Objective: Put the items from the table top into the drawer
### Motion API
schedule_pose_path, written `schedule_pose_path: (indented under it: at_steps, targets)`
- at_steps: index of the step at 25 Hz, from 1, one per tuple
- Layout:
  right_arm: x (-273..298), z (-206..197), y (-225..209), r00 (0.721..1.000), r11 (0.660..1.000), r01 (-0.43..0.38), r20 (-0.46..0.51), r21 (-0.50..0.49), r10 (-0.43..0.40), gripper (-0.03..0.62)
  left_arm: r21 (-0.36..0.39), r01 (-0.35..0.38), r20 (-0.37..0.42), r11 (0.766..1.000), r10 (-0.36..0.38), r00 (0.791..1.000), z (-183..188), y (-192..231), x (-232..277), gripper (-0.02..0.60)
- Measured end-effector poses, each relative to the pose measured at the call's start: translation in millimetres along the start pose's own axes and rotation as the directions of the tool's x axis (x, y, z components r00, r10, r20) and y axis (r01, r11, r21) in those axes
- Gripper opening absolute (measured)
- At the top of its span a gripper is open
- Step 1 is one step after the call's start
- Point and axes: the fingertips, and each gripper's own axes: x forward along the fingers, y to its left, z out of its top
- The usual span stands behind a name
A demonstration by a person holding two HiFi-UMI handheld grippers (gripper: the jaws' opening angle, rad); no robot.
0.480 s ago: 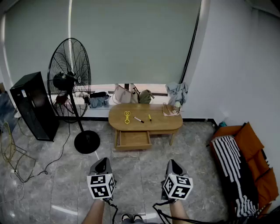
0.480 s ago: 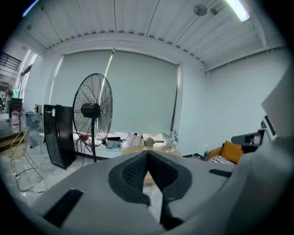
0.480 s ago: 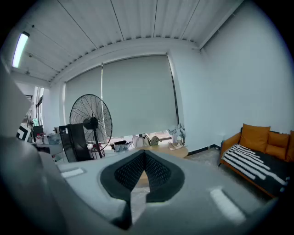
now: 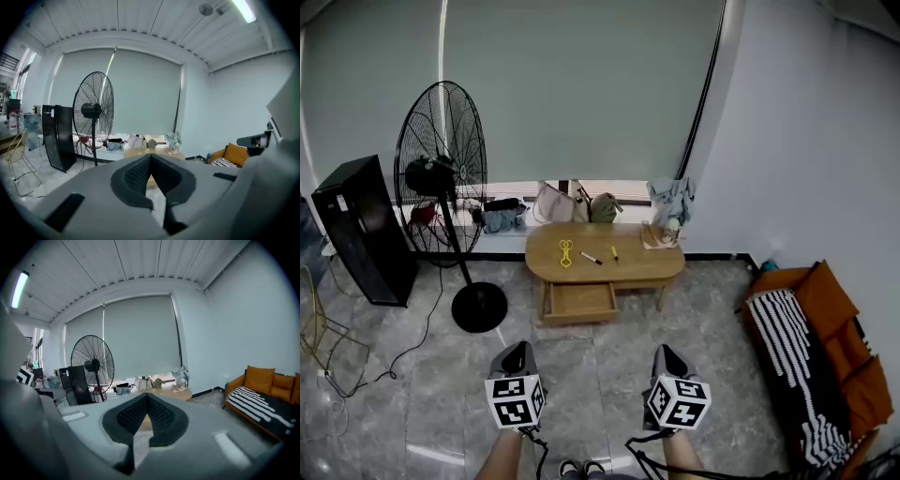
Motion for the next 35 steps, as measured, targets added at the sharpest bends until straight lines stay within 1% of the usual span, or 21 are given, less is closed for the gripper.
schedule_pose_path:
  at_steps: [3,9,16,23,28,35]
  targets:
    - [1.3,-5.8,3.6,1.000,1.000,0.011,-0.003,0.019,-0.011,0.005,0.008,0.007,0.000,1.000,-0.007,1.000,-1.9,7.0,1.7,-0.006]
    - [14.2,-22.6,1.5,0.998,0.998,0.045,-0.056,0.052,-0.042,0.006,-0.007,0.005,-0.030,1.000,-0.005,1.000,-10.4,23.1,15.5,-0.006]
    - [51.2,-23.7,5.8,0.995,0.997,0.051,-0.090,0.061,-0.046,0.005,-0.041,0.007,-0.052,0.999,-0.009,0.999,-8.7,39.1,50.7,-0.006]
    - [120.6,3.8,-1.4,0.995,0.999,0.033,-0.098,0.035,-0.030,0.006,-0.063,-0.003,-0.054,0.998,-0.001,0.999,10.9,45.0,113.5,-0.006]
    - [184.3,24.6,-7.5,0.992,1.000,0.008,-0.123,0.021,-0.005,0.005,-0.075,-0.032,-0.060,0.997,0.028,0.998,30.3,54.0,164.1,-0.006]
    - [270.5,58.1,-20.7,0.993,1.000,-0.014,-0.116,0.022,0.017,0.005,-0.068,-0.059,-0.056,0.996,0.055,0.997,63.8,64.2,241.1,-0.006]
